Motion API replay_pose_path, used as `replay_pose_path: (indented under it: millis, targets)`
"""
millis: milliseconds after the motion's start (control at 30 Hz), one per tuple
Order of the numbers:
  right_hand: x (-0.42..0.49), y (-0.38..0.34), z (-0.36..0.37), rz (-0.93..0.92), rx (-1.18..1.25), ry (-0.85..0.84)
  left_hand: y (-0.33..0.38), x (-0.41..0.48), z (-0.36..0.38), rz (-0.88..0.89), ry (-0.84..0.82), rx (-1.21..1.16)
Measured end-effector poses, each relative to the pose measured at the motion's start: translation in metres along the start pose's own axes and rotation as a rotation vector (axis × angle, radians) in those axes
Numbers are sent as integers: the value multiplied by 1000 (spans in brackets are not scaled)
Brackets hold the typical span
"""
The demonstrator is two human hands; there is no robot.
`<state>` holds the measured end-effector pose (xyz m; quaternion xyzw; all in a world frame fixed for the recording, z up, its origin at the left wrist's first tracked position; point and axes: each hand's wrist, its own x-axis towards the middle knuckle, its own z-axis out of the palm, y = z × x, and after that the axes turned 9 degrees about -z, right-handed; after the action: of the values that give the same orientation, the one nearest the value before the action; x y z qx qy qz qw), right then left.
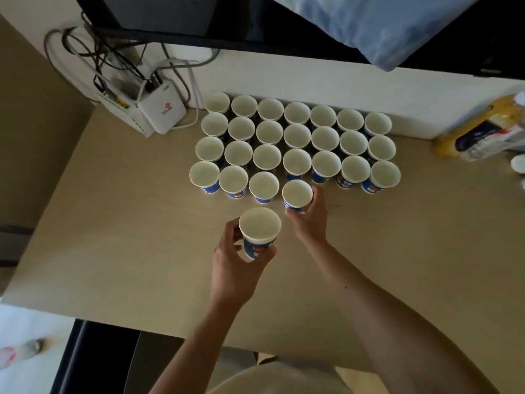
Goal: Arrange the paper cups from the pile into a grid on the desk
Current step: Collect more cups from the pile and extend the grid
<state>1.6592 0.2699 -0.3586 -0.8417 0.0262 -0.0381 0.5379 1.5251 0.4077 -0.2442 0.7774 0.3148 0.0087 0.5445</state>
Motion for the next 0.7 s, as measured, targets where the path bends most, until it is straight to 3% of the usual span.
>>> replay_pose_path:
  millis: [433,633,700]
  targets:
    - [11,7,9,-1,28,7,-6,7,-10,5,-32,-14]
    - [-1,12,-6,101,81,-8,-4,7,-3,12,-54,-22]
    - [-12,9,-19,130,71,58,-1,7,2,13,-62,-27]
